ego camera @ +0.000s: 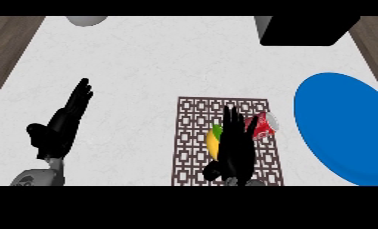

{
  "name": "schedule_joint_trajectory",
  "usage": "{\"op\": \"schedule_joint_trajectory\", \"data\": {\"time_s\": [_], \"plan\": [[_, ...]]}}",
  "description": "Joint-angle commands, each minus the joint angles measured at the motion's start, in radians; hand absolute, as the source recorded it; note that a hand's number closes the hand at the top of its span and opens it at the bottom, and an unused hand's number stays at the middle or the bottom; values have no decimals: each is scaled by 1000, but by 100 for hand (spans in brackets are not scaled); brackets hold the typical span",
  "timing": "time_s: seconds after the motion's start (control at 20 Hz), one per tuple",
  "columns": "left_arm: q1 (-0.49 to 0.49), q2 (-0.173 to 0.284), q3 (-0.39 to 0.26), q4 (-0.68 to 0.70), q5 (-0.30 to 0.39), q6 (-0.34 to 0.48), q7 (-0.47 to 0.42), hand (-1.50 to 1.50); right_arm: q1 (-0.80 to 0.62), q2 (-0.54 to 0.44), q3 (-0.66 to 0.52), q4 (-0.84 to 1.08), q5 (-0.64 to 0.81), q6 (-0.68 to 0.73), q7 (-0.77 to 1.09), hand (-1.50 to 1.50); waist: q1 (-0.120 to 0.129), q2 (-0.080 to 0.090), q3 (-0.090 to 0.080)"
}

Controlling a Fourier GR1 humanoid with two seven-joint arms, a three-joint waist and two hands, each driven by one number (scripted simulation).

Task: Pick the lemon from the placemat and place it in the plate

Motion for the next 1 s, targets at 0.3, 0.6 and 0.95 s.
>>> {"op": "schedule_joint_trajectory", "data": {"time_s": [0.3, 0.6, 0.95], "plan": [[-15, 3, 34, 6, -6, -42, 13, 0, -90, 11, -24, 263, -151, -96, -124, 150, 6, 8, 5], [4, -37, 34, 9, -45, -26, -10, 0, -34, 11, 27, 211, -75, -167, -157, 150, 1, 6, 5], [30, 1, 81, 1, -17, -35, 8, 0, 184, -412, -142, -47, -102, -166, -351, 150, -67, -7, 6]]}}
